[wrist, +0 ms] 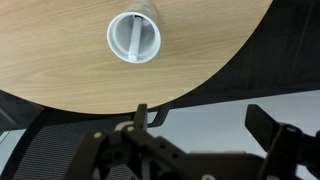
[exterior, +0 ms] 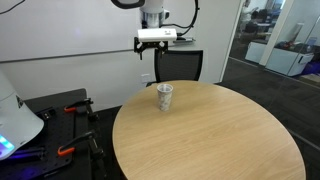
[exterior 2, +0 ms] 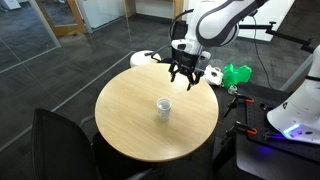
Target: Remove a marker from the mug and put it on the table
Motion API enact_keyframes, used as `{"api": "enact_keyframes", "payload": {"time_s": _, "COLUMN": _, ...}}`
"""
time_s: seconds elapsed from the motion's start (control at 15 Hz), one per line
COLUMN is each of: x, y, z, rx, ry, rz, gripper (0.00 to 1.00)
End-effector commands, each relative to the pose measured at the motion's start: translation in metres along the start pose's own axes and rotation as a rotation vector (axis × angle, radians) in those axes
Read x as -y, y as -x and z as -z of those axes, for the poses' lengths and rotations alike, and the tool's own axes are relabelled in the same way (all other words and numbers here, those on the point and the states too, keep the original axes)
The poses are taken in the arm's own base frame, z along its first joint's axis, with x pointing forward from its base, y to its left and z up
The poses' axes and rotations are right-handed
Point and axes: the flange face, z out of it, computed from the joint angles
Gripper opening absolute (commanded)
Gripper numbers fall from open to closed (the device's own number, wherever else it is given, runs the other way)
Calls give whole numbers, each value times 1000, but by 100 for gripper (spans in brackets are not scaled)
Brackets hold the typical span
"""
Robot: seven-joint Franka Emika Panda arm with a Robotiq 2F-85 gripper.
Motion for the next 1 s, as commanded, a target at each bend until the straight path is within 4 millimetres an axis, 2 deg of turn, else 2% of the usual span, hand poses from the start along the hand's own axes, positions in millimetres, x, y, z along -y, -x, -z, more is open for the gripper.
{"api": "enact_keyframes", "payload": {"time_s": 0.0, "x": -9, "y": 5, "z": -8, "rx": -1, "ry": 5, "rz": 16, "gripper": 100}}
{"api": "enact_keyframes", "payload": {"time_s": 0.67, "x": -26, "y": 19, "z": -50, "rx": 27, "ry": 65, "rz": -1, "gripper": 100}}
{"api": "enact_keyframes", "payload": {"time_s": 0.93, "x": -21, "y": 20, "z": -57, "rx": 35, "ry": 36, "rz": -4, "gripper": 100}}
